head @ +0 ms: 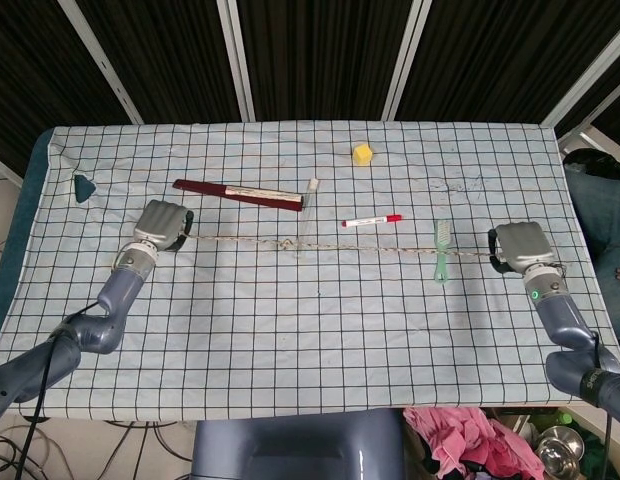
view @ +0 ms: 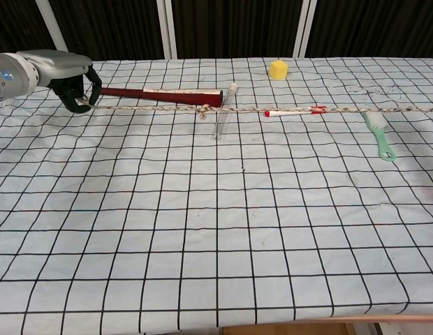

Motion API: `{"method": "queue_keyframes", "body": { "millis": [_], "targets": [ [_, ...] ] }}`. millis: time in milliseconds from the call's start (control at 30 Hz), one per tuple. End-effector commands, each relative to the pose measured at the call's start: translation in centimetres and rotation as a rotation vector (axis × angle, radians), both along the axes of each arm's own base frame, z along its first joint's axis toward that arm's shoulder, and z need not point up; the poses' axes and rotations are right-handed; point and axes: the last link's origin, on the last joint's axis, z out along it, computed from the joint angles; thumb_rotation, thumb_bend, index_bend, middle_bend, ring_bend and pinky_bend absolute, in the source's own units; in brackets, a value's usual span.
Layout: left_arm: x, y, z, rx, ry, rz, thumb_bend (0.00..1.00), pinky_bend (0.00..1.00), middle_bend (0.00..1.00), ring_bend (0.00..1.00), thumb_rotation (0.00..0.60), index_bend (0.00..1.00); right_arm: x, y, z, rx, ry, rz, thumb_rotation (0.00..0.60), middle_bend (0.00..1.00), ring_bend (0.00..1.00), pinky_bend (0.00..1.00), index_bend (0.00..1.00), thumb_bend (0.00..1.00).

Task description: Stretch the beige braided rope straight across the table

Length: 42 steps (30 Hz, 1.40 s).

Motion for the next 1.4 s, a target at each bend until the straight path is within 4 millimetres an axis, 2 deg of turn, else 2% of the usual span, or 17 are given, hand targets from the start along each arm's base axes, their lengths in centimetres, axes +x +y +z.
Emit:
{"method": "queue_keyframes", "body": {
  "millis": [33,233,667,967,1067,1133,1233,1333,1400],
  "targets": [
    [-0.5,-0.1,0.1,0.002,0.009,0.012,0.52,1.00,1.00,0.98,0.600,0.69,-1.8,0.4,1.2,-0.024,0.016,-0.034,0.600,0.89,1.00,0.99,0.70,0.43],
    [-1.5,-0.1,0.2,-0.001,0.030,0.028,0.52,1.00,1.00,0.98,0.600,0.69,-3.5,0.7,2.1,-0.045,0.003,-0.084,0.600,0.89,1.00,0.99,0.70,0.43],
    [-2.2,0.0,-0.8,0.002,0.036,0.059,0.52,1.00,1.00,0.98,0.600,0.70,-5.0,0.8,2.1,-0.048,-0.008,-0.116,0.600,0.89,1.00,0.99,0.70,0.43],
    [-2.5,-0.5,-2.6,-0.047,0.015,0.093,0.52,1.00,1.00,0.98,0.600,0.67,-5.7,1.3,1.1,-0.018,-0.025,-0.138,0.600,0.88,1.00,0.98,0.69,0.42],
    [-2.8,-0.6,-3.0,-0.059,0.036,0.097,0.46,1.00,1.00,0.98,0.600,0.58,-6.0,1.3,0.6,0.008,-0.016,-0.161,0.600,0.86,1.00,0.96,0.55,0.33],
    [-2.9,-0.6,-3.1,-0.060,0.052,0.094,0.33,1.00,1.00,0.98,0.600,0.46,-6.2,1.3,0.5,0.018,-0.010,-0.180,0.600,0.85,0.99,0.95,0.39,0.20],
    [-2.7,-0.2,-3.0,-0.049,0.068,0.088,0.13,1.00,1.00,0.98,0.600,0.28,-6.0,1.0,0.6,0.002,-0.050,-0.208,0.600,0.85,0.99,0.95,0.19,0.07],
    [-2.3,0.2,-2.4,-0.028,0.079,0.079,0.02,1.00,0.99,0.97,0.600,0.08,-5.6,0.8,1.2,0.001,-0.065,-0.218,0.600,0.85,0.99,0.95,0.04,0.02],
    [-2.0,0.5,-1.9,-0.015,0.067,0.085,0.00,1.00,0.99,0.97,0.600,0.00,-5.3,0.8,2.0,0.010,-0.056,-0.217,0.600,0.84,0.99,0.95,0.01,0.01]
  ]
}}
